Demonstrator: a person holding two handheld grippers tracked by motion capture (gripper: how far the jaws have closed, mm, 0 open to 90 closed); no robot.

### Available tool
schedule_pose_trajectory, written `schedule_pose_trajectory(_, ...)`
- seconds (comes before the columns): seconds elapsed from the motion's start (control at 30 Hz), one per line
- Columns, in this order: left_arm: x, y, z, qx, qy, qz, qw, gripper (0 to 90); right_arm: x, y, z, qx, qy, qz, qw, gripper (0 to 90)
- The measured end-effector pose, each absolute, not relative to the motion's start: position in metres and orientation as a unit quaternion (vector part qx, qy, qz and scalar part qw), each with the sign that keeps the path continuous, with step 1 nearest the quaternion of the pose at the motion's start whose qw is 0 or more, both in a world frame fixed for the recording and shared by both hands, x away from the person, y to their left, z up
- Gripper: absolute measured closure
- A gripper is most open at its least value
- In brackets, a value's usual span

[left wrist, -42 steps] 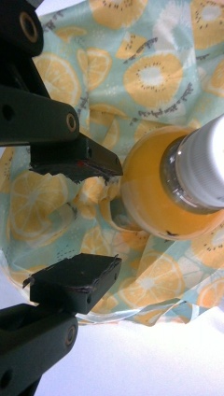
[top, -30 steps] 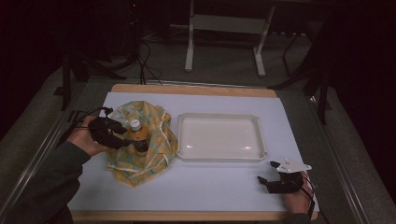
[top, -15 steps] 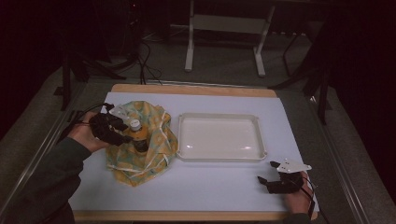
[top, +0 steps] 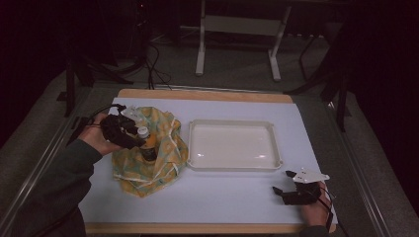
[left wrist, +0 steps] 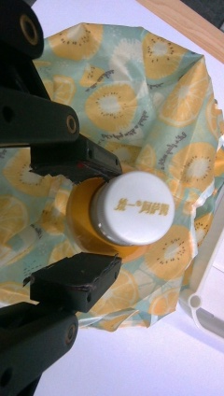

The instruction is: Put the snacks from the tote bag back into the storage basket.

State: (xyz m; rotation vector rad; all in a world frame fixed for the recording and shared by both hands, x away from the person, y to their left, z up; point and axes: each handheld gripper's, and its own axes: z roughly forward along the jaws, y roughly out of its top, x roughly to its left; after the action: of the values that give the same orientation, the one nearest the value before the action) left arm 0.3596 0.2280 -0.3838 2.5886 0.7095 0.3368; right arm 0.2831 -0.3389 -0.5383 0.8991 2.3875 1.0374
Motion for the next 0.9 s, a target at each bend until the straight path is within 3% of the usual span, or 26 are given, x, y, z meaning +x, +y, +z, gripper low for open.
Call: schedule_pose_trajectory(0.9, 0.372, 0.217, -0.371, 0.942, 0.246, 0.113, 0.197, 57.5, 0.283, -0.339, -0.538, 0.319, 0.851, 0.37, 0.194, 18.0)
